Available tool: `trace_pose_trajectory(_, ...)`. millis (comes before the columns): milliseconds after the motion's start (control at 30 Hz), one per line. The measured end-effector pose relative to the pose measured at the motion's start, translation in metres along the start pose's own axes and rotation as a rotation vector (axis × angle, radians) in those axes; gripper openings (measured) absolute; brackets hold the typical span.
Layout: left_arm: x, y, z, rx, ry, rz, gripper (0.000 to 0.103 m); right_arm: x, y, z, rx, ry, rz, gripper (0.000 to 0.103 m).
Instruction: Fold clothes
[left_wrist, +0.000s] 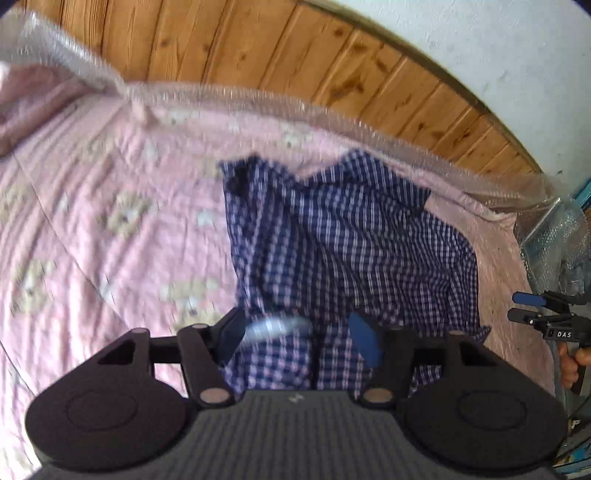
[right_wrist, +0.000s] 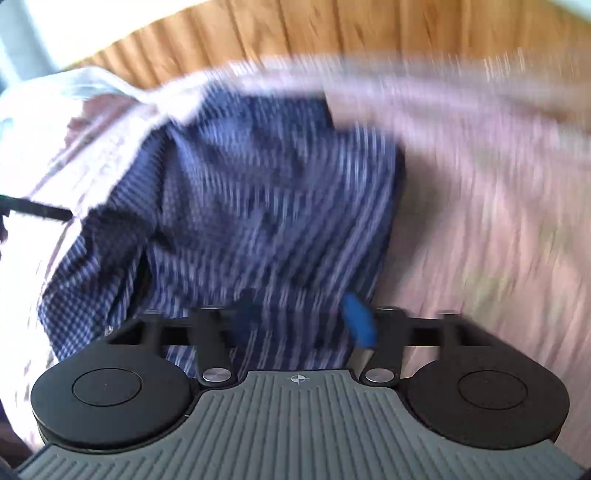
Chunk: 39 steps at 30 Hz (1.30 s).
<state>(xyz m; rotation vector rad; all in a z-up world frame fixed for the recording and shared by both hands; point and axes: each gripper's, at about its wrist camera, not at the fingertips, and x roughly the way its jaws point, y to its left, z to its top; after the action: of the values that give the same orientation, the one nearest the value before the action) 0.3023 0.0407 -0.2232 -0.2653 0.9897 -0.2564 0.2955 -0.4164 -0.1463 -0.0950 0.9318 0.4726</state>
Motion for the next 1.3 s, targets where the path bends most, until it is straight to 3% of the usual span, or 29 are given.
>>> trace_pose_trajectory(67, 0.014, 0.000, 0.036, 0.074, -0.047, 0.077, 0.081, 0.012, -0.010, 0.030, -0.060, -0.034, -0.010, 0.073)
trace_pose_trajectory(200, 0.092, 0.019, 0.100, 0.074, -0.038, 0.212, 0.086, 0.072, -0.023, 0.086, -0.168, -0.048, -0.048, 0.076)
trace_pose_trajectory(300, 0.139, 0.021, 0.127, 0.082, 0.015, 0.165, 0.082, 0.122, -0.026, 0.117, -0.236, -0.022, -0.029, 0.078)
trace_pose_trajectory(400, 0.168, 0.010, 0.131, 0.146, 0.042, 0.129, 0.079, 0.155, -0.016, 0.131, -0.326, -0.003, 0.024, 0.078)
trace_pose_trajectory(433, 0.174, 0.009, 0.129, 0.156, 0.049, 0.130, 0.056, 0.166, -0.013, 0.136, -0.356, 0.003, 0.042, 0.078)
trace_pose_trajectory(467, 0.177, 0.010, 0.126, 0.151, 0.060, 0.124, 0.011, 0.176, -0.010, 0.136, -0.376, 0.019, 0.060, 0.069)
trace_pose_trajectory(500, 0.181, 0.011, 0.123, 0.146, 0.072, 0.119, 0.005, 0.182, -0.008, 0.135, -0.379, 0.040, 0.061, 0.055)
trace_pose_trajectory(533, 0.177, 0.012, 0.118, 0.141, 0.073, 0.105, 0.001, 0.186, -0.006, 0.134, -0.378, 0.063, 0.056, 0.013)
trace_pose_trajectory(567, 0.159, 0.013, 0.111, 0.135, 0.055, 0.076, 0.001, 0.191, -0.004, 0.132, -0.377, 0.085, 0.052, 0.007)
trace_pose_trajectory(633, 0.125, 0.014, 0.095, 0.124, 0.020, 0.017, 0.001, 0.166, -0.002, 0.126, -0.348, 0.015, 0.058, 0.006)
trace_pose_trajectory(800, 0.037, 0.018, 0.055, 0.096, -0.069, -0.130, 0.001, 0.046, 0.034, 0.077, -0.358, -0.145, 0.086, 0.005)
trace_pose_trajectory(900, -0.020, 0.008, 0.012, 0.096, -0.057, -0.182, 0.001, -0.017, 0.069, 0.026, -0.362, -0.140, 0.111, 0.005)
trace_pose_trajectory(967, -0.042, 0.007, -0.024, 0.075, -0.007, -0.173, 0.001, -0.043, 0.099, -0.014, -0.363, -0.100, 0.134, 0.005)
trace_pose_trajectory(1067, -0.041, 0.010, -0.077, 0.040, 0.101, -0.088, 0.001, -0.049, 0.144, -0.082, -0.378, 0.007, 0.149, 0.005)
trace_pose_trajectory(1133, -0.027, 0.010, -0.105, 0.020, 0.174, -0.096, 0.001, -0.036, 0.161, -0.118, -0.401, 0.069, 0.113, 0.005)
trace_pose_trajectory(1200, -0.018, 0.000, -0.124, 0.082, 0.245, -0.120, 0.003, -0.020, 0.163, -0.143, -0.419, 0.129, 0.039, 0.005)
trace_pose_trajectory(1233, -0.017, -0.002, -0.128, 0.107, 0.259, -0.123, 0.005, -0.011, 0.164, -0.156, -0.428, 0.159, 0.002, 0.003)
trace_pose_trajectory(1300, -0.030, 0.003, -0.117, 0.086, 0.206, -0.126, 0.009, -0.007, 0.161, -0.170, -0.424, 0.198, -0.036, 0.000)
